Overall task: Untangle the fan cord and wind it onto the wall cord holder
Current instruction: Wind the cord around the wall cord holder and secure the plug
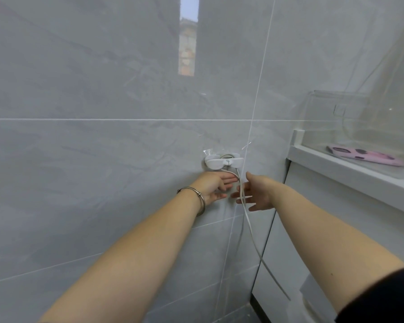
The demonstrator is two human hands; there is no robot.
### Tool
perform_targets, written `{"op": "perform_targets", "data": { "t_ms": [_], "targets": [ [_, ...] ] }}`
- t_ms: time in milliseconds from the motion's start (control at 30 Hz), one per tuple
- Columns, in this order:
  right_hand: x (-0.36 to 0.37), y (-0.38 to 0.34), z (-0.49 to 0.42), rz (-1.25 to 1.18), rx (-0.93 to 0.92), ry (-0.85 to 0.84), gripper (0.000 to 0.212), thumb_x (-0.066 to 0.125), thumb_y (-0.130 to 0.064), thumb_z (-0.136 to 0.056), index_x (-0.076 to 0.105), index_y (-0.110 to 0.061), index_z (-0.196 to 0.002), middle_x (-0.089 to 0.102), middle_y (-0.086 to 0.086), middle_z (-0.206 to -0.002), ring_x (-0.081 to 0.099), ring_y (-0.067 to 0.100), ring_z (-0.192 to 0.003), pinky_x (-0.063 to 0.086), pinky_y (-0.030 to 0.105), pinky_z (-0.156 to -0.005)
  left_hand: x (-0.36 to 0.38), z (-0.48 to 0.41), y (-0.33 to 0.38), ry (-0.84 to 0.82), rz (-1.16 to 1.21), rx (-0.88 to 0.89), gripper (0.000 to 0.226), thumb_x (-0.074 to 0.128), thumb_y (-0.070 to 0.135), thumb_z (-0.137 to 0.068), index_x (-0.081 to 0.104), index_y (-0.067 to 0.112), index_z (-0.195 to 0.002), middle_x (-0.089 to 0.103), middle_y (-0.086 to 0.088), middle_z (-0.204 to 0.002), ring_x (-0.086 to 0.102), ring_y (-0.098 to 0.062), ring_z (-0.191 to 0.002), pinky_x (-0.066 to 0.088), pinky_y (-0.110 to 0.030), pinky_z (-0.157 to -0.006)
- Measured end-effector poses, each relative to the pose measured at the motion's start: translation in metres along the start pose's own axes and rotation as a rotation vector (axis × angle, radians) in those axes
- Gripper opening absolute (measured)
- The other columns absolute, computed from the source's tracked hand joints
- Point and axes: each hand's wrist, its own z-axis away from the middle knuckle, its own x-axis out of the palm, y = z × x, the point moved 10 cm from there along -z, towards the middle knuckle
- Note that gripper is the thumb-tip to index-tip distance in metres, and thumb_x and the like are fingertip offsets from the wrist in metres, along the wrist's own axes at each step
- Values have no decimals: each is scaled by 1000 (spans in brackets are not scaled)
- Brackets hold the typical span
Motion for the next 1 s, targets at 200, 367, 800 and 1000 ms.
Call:
{"op": "perform_targets", "data": {
  "t_ms": [200,367,800,1000],
  "targets": [
    [-10,-8,-5,46,-47,71,51,21,-47,-99,54,-12,-85,65,7,-86,57,18,-80,24,43,-105,1,2,-1,-19,22,-8,58,26,-14,-85,46,11,-134,49,-3,-141,44,-12,-114,38,-23,-73],
    [-18,-31,8,69,-110,137,34,39,-26,-97,46,-17,-65,52,1,-71,54,15,-70,25,42,-102,-8,6,1,13,85,-19,51,34,-7,-89,44,12,-135,51,-1,-138,52,-6,-95,39,-23,-74],
    [-47,-126,63,800,-460,743,50,71,-36,-78,37,-9,-55,38,6,-54,42,23,-53,25,27,-45,-61,34,44,319,-211,209,37,48,-5,-86,61,10,-116,62,0,-76,61,-3,-60,47,-18,-54],
    [-38,-143,78,758,-506,771,38,77,-33,-72,51,-7,-70,52,9,-67,50,27,-69,35,25,-54,-40,49,72,340,-1052,409,71,44,0,-81,26,23,-146,46,-8,-142,46,-27,-127,39,-34,-105]
  ]
}}
